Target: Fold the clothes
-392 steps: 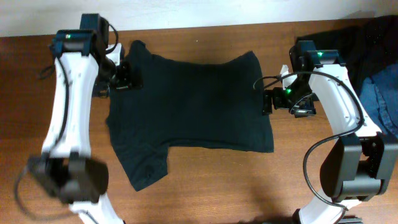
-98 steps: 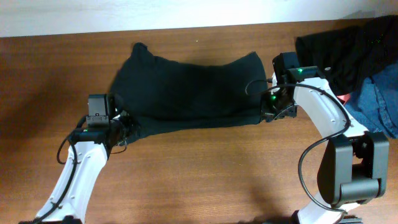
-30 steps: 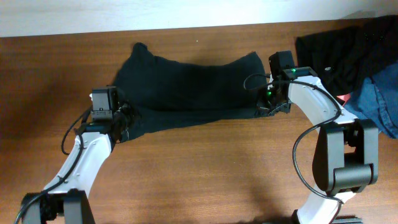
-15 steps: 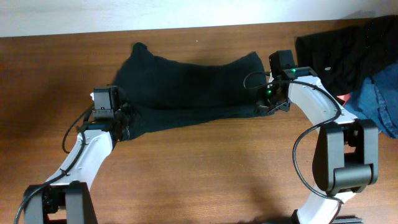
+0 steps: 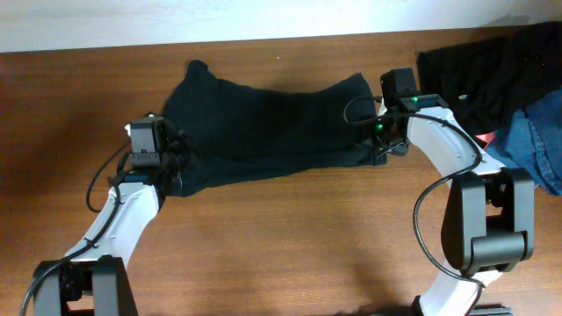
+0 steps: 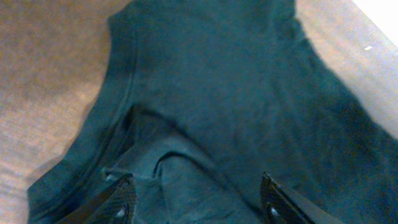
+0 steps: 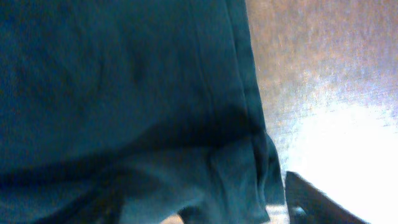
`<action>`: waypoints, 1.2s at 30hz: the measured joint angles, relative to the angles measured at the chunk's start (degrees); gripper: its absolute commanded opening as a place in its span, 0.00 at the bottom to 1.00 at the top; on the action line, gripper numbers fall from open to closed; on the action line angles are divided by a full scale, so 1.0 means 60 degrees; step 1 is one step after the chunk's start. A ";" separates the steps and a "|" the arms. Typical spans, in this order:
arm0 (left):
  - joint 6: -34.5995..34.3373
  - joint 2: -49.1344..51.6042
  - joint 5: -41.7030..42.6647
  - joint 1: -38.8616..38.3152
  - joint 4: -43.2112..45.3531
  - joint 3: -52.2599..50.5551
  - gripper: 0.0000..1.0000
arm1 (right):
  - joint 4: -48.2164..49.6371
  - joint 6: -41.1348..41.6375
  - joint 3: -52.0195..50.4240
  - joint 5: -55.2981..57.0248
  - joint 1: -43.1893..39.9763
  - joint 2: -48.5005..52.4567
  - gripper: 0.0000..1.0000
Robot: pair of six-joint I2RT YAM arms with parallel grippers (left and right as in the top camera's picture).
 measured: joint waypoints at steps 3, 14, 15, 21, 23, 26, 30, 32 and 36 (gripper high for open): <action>0.0168 0.0000 0.0331 0.0000 -0.0251 0.0397 0.63 | -0.0047 -0.0226 0.0084 0.0000 0.0000 0.0000 1.00; 0.0947 0.0000 0.1009 -0.0011 -0.4240 0.2543 0.01 | -0.2889 -0.0805 0.1687 -0.0004 0.0000 0.0007 0.77; 0.0998 0.0000 0.1005 -0.0036 -0.4564 0.2590 0.01 | -0.3111 -0.0849 0.1694 -0.0015 0.0000 0.0007 0.59; 0.1271 0.0135 0.0710 -0.0514 -0.5457 0.2597 0.01 | -0.3603 -0.0882 0.1606 -0.0069 0.0000 0.0018 0.04; 0.1341 0.0226 0.0601 -0.0732 -0.5501 0.2597 0.01 | -0.3595 -0.0907 0.1450 -0.0178 0.0000 0.0018 0.04; 0.1384 0.0390 0.0270 -0.1024 -0.5523 0.2601 0.01 | -0.3588 -0.0914 0.1147 -0.0324 0.0011 0.0018 0.04; 0.1421 0.0849 -0.0025 -0.1202 -0.5690 0.2601 0.01 | -0.3475 -0.1009 0.1020 -0.0368 0.0135 0.0018 0.04; 0.1421 0.1147 -0.0091 -0.1209 -0.5708 0.2601 0.01 | -0.3322 -0.1038 0.1009 -0.0375 0.0295 0.0018 0.04; 0.1450 0.1767 -0.0215 -0.1209 -0.5683 0.2601 0.01 | -0.2932 -0.1067 0.1002 -0.0401 0.0790 0.0018 0.04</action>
